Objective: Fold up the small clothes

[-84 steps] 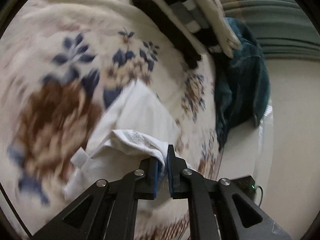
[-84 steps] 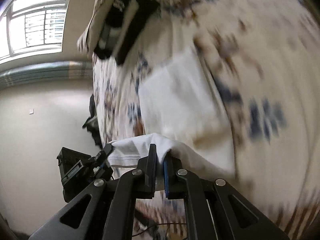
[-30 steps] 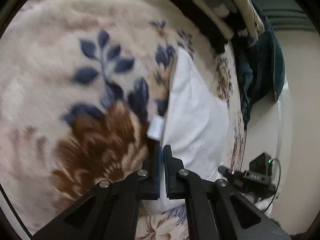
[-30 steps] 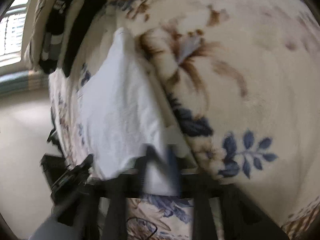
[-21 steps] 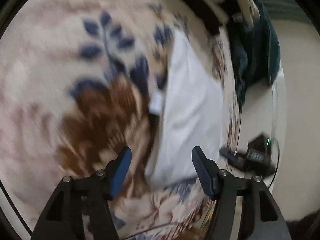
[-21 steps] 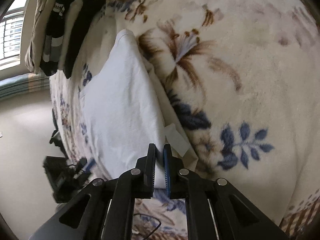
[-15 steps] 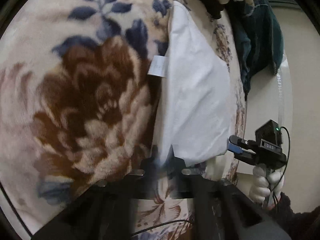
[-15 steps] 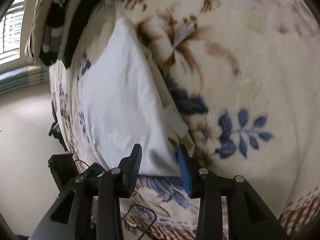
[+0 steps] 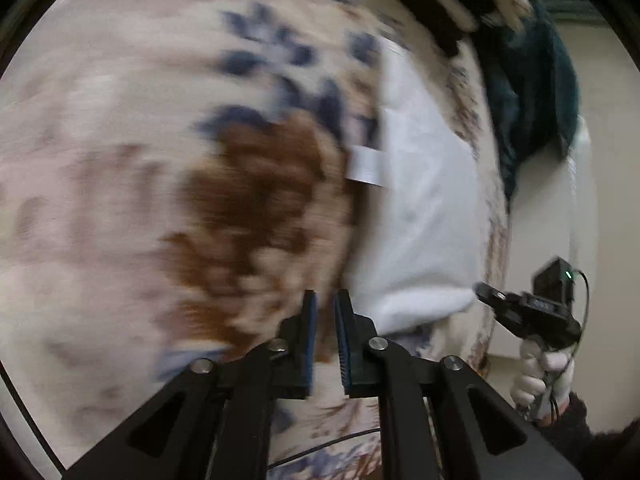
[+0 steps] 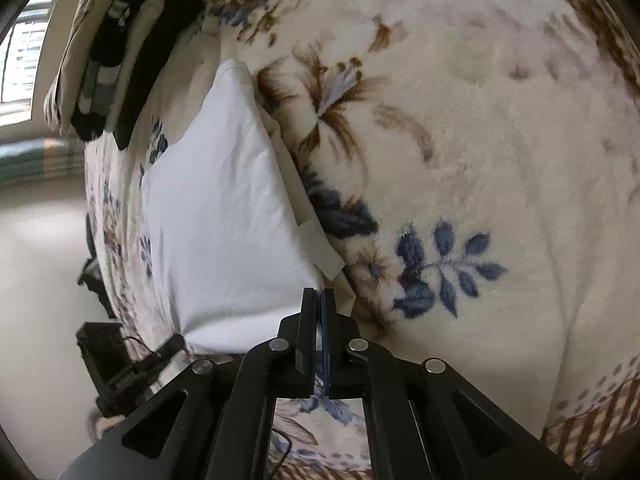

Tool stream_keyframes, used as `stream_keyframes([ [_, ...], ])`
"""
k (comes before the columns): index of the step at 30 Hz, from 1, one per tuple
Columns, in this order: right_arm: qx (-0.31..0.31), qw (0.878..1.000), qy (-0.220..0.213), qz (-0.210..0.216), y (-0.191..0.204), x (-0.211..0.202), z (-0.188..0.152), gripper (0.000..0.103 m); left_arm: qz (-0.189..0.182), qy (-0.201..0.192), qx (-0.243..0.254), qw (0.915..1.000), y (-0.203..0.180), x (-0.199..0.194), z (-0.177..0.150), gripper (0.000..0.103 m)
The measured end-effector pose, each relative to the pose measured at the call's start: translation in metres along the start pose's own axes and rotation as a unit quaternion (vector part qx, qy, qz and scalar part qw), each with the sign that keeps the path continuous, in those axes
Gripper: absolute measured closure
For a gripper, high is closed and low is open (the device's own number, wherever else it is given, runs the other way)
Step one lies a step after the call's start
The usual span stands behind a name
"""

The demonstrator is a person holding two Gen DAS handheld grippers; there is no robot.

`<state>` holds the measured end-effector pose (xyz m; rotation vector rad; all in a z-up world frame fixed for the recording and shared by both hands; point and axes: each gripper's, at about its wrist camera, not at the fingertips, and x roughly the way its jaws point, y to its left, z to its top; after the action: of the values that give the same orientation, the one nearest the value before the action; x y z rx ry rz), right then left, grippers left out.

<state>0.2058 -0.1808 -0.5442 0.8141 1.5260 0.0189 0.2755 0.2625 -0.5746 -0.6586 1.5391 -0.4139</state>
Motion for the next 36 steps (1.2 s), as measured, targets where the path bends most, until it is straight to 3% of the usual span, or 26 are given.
stream_keyframes([
  [1, 0.0, 1.0, -0.001, -0.002, 0.001, -0.001, 0.001, 0.101, -0.01, -0.006, -0.019, 0.9997, 0.007, -0.004, 0.0, 0.092],
  [2, 0.0, 1.0, -0.001, 0.001, 0.0, -0.001, 0.001, 0.101, -0.022, -0.011, -0.036, 0.999, 0.012, -0.006, 0.0, 0.082],
  [3, 0.001, 1.0, 0.005, 0.008, 0.0, -0.001, 0.002, 0.101, -0.034, -0.014, -0.047, 0.9982, 0.015, -0.008, 0.0, 0.058],
  [5, 0.02, 0.999, 0.018, 0.033, -0.003, 0.0, 0.005, 0.1, -0.069, -0.02, -0.061, 0.9956, 0.015, -0.004, 0.005, 0.033],
  [8, 0.03, 0.997, 0.019, 0.061, -0.009, -0.001, 0.013, 0.093, -0.097, -0.02, -0.055, 0.9936, 0.002, 0.016, 0.025, 0.033],
  [10, 0.032, 0.996, 0.011, 0.08, -0.013, 0.0, 0.023, 0.052, -0.114, -0.009, -0.043, 0.9925, -0.012, 0.035, 0.042, 0.033],
  [14, 0.026, 0.989, 0.034, 0.14, -0.013, 0.029, 0.052, 0.047, -0.115, 0.009, -0.011, 0.9933, -0.031, 0.063, 0.066, 0.033],
  [20, 0.016, 0.98, 0.086, 0.179, -0.009, 0.081, 0.077, 0.047, -0.101, 0.003, 0.01, 0.9948, -0.049, 0.064, 0.07, 0.035],
  [21, 0.013, 0.979, 0.085, 0.184, -0.008, 0.082, 0.077, 0.047, -0.097, -0.006, 0.019, 0.9951, -0.054, 0.062, 0.068, 0.047],
  [23, -0.003, 0.978, 0.085, 0.19, -0.002, 0.081, 0.077, 0.062, -0.087, -0.013, 0.031, 0.9956, -0.062, 0.06, 0.063, 0.08],
  [24, -0.007, 0.977, 0.088, 0.194, 0.0, 0.081, 0.076, 0.074, -0.086, -0.019, 0.032, 0.9956, -0.066, 0.06, 0.062, 0.084],
  [28, -0.018, 0.978, 0.083, 0.191, 0.013, 0.07, 0.076, 0.088, -0.089, -0.041, 0.025, 0.9948, -0.075, 0.052, 0.063, 0.088],
  [36, -0.047, 0.977, 0.052, 0.2, 0.052, 0.015, 0.081, 0.09, -0.114, -0.084, 0.041, 0.9891, -0.123, -0.005, 0.074, 0.089],
])
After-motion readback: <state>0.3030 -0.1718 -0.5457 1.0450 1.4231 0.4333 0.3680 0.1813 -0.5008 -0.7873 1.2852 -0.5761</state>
